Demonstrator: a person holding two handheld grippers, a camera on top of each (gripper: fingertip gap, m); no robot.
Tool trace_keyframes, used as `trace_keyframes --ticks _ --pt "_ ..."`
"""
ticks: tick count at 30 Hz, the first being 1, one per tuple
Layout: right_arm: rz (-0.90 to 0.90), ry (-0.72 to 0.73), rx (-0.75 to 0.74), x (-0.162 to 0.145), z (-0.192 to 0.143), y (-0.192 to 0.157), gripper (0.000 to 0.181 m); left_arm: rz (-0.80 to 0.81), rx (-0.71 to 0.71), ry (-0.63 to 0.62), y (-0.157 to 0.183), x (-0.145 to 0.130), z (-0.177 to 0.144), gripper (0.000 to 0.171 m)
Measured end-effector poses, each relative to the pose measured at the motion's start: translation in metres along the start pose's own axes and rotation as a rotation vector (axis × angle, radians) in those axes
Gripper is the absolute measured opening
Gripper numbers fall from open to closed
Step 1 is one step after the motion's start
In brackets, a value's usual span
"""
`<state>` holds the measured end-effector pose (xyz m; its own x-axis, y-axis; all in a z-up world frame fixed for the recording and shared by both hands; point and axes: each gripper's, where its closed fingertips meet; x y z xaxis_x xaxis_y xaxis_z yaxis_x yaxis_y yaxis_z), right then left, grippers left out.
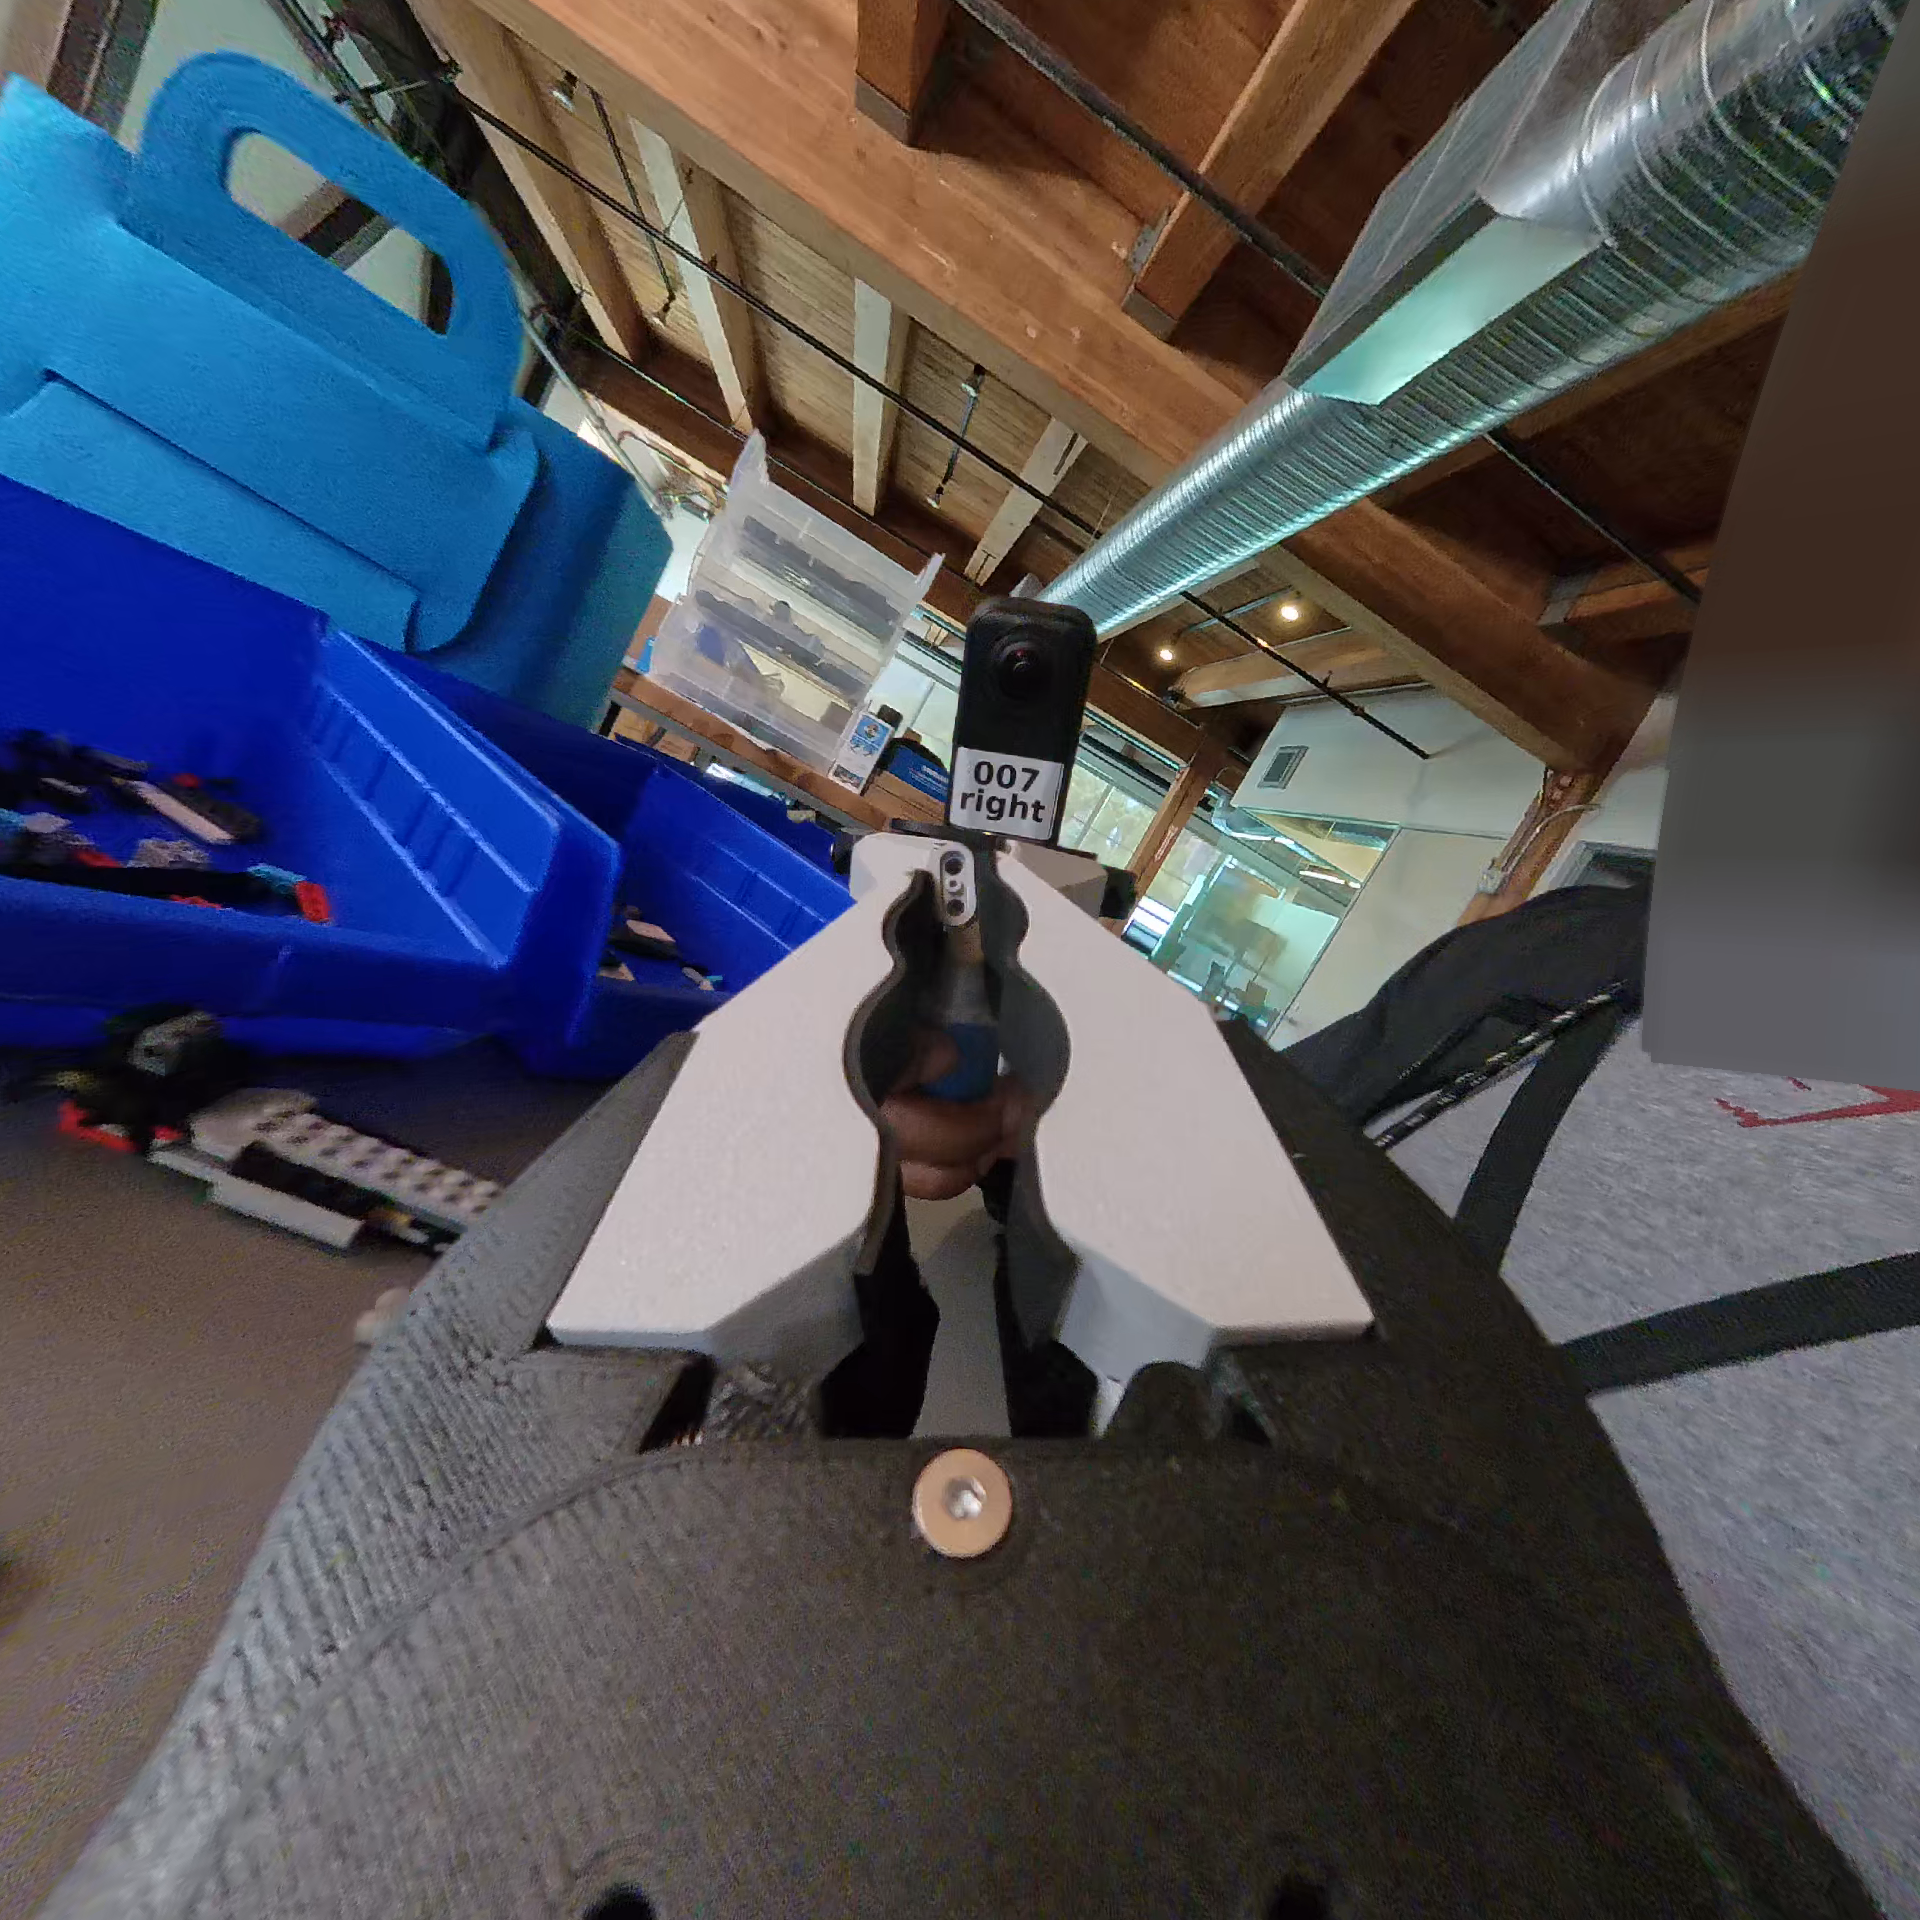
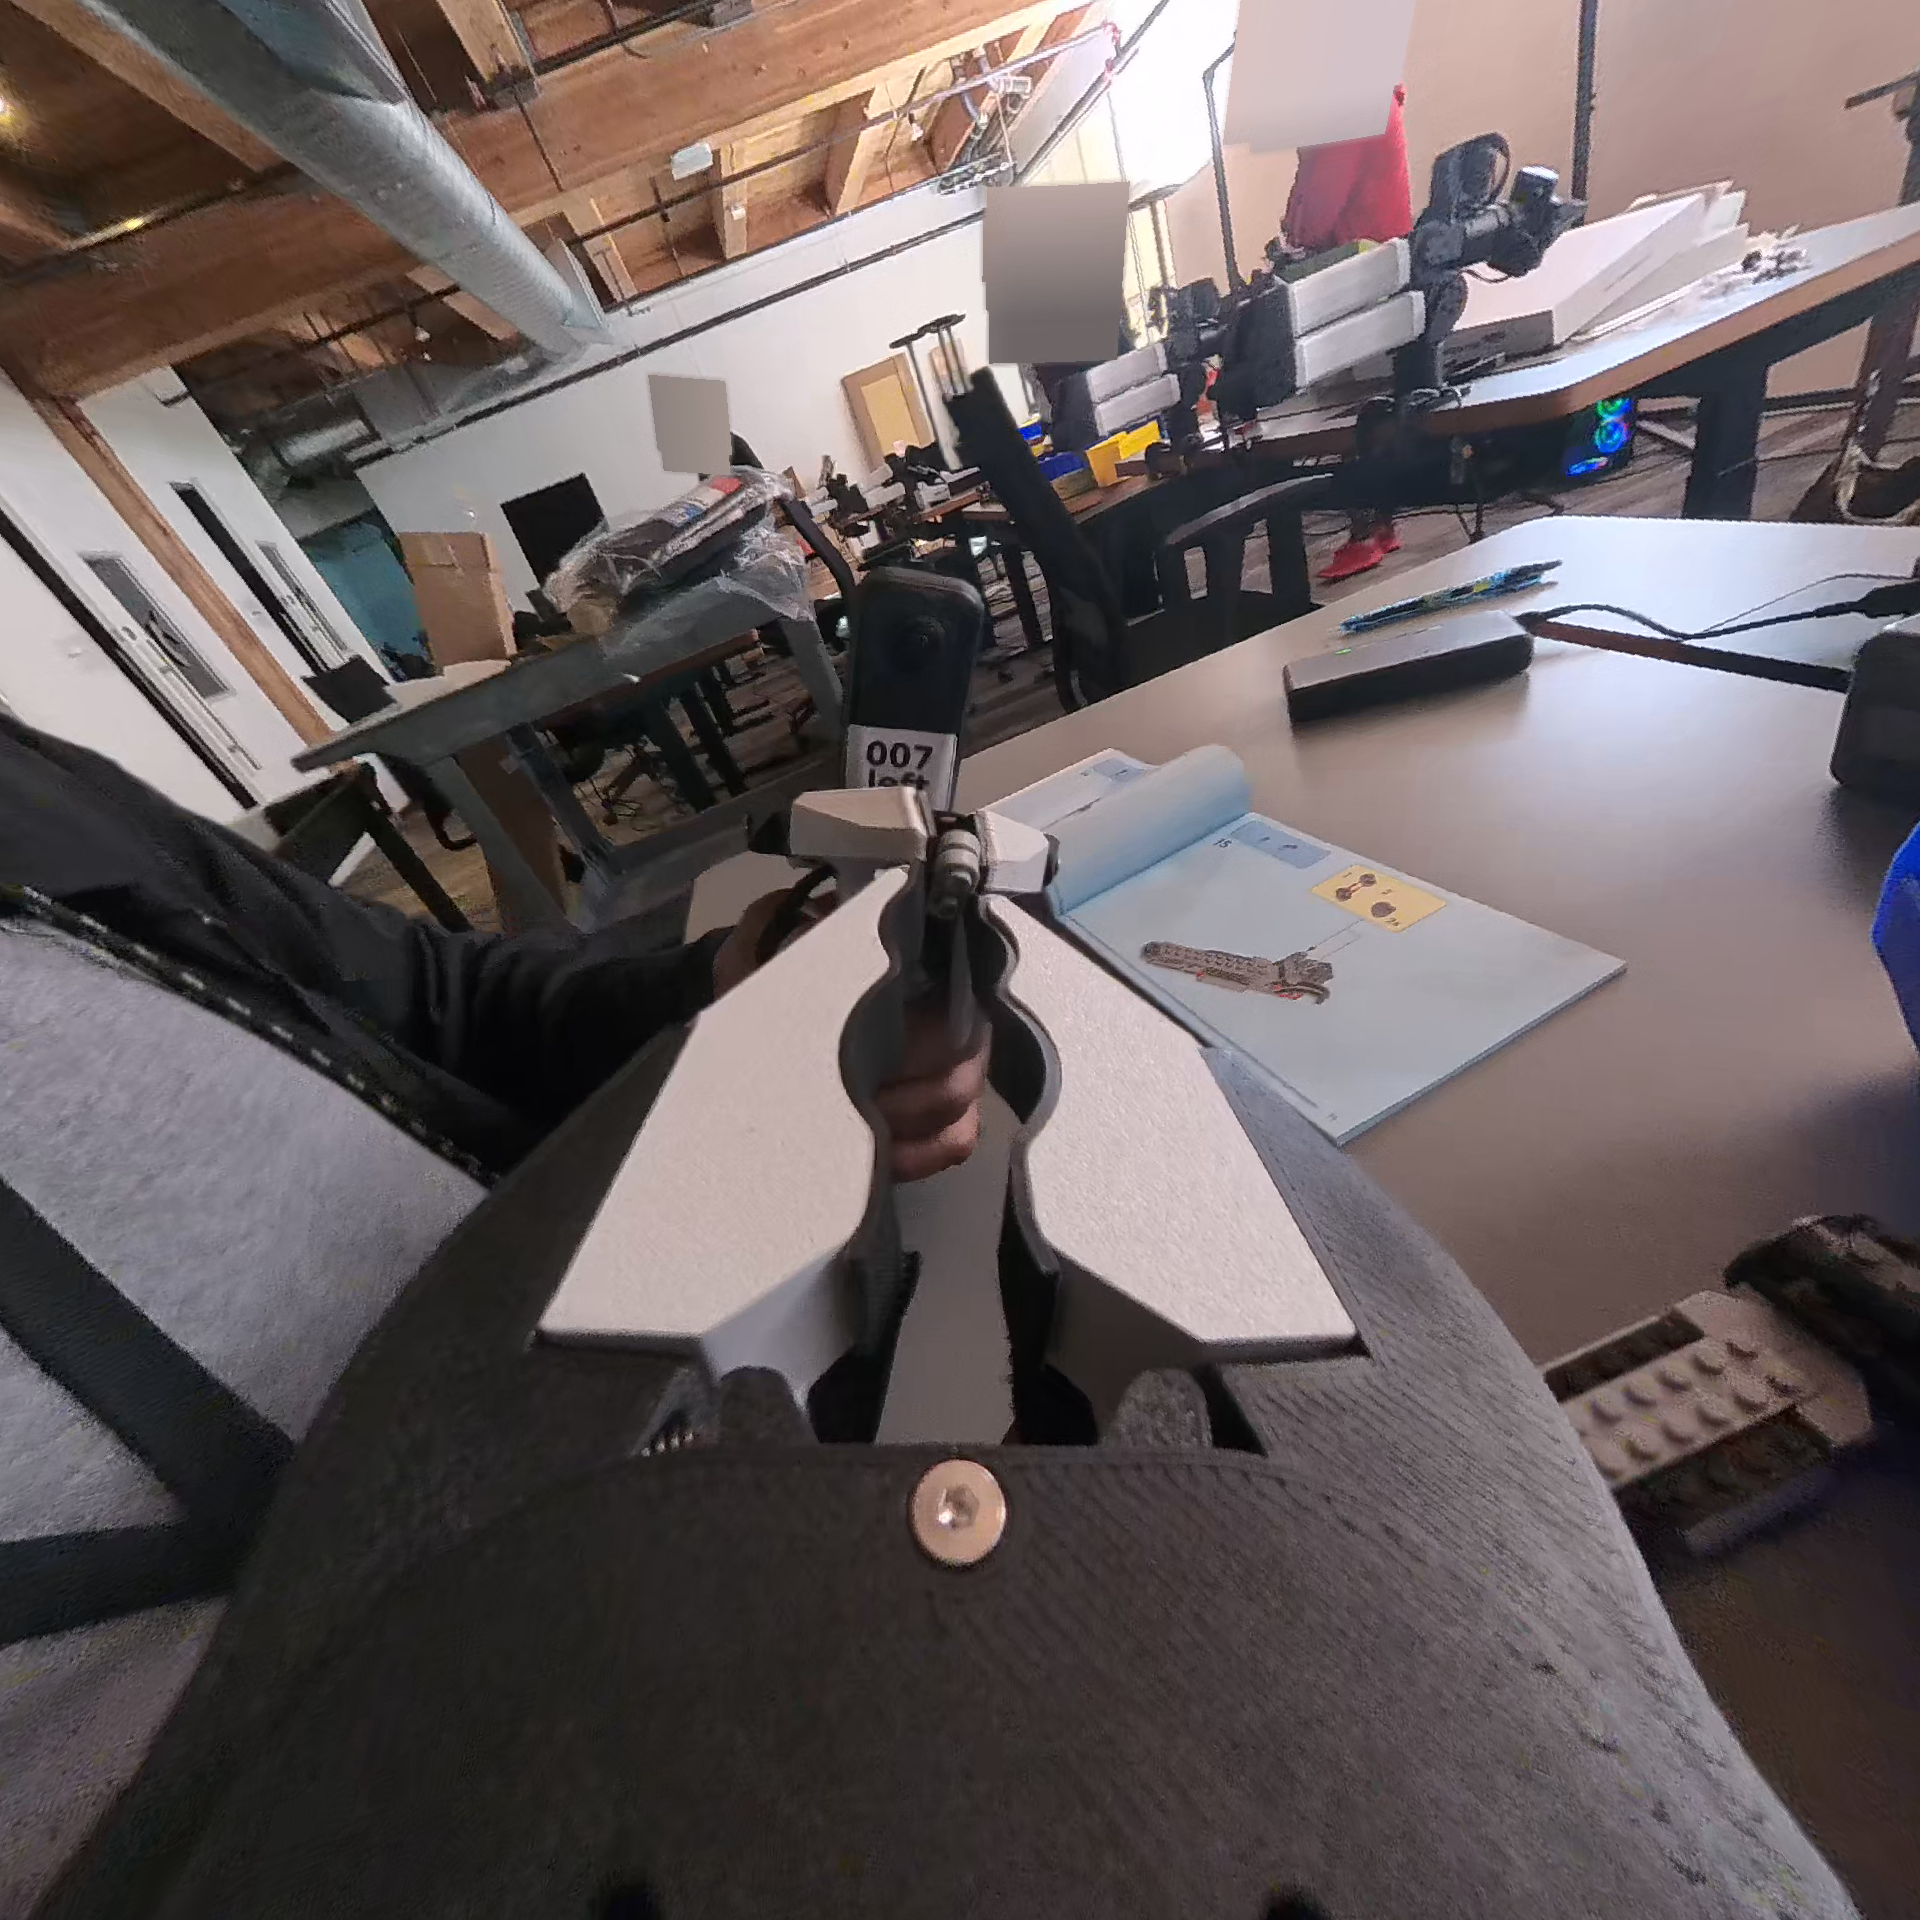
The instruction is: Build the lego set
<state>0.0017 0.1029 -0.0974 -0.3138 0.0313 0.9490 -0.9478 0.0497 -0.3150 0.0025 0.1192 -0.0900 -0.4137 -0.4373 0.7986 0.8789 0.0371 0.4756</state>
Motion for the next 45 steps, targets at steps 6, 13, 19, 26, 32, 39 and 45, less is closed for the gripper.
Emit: trace_keyframes --ticks 6,13,19,26,32,39,45 --pt "-0.033 -0.007 0.004 -0.008 -0.022 -0.027 0.008 0.019 -0.016 0.015 0.026 -0.021 0.011 0.010" --pt "-0.060 -0.088 -0.011 -0.019 -0.024 -0.029 0.009 -0.003 0.023 0.077 0.026 -0.030 0.008 0.009" --pt "-0.039 -0.099 -0.004 -0.020 -0.016 -0.020 0.008 -0.049 0.057 0.120 0.016 -0.025 0.004 0.009" --pt "0.051 -0.041 0.025 -0.023 -0.011 -0.010 0.009 -0.126 0.088 0.151 0.005 -0.024 -0.001 0.009" --pt "0.145 0.043 0.029 -0.023 -0.010 -0.008 0.008 -0.129 0.103 0.149 0.002 -0.024 -0.001 0.010" --pt "0.252 0.129 0.035 -0.024 -0.012 -0.009 0.008 -0.106 0.120 0.134 0.002 -0.025 0.000 0.013" --pt "0.339 0.189 0.038 -0.022 -0.017 -0.006 0.007 -0.075 0.128 0.122 0.003 -0.025 0.000 0.018"
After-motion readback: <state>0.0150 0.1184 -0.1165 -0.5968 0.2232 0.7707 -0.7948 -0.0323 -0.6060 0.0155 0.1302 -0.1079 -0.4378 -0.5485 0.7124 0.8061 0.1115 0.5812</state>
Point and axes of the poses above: each gripper's, where its closed fingertips meet, z out along the fingers, x out of its top, y = z × x across the jaws, and after that the axes turned 1 degree about y, right-handed
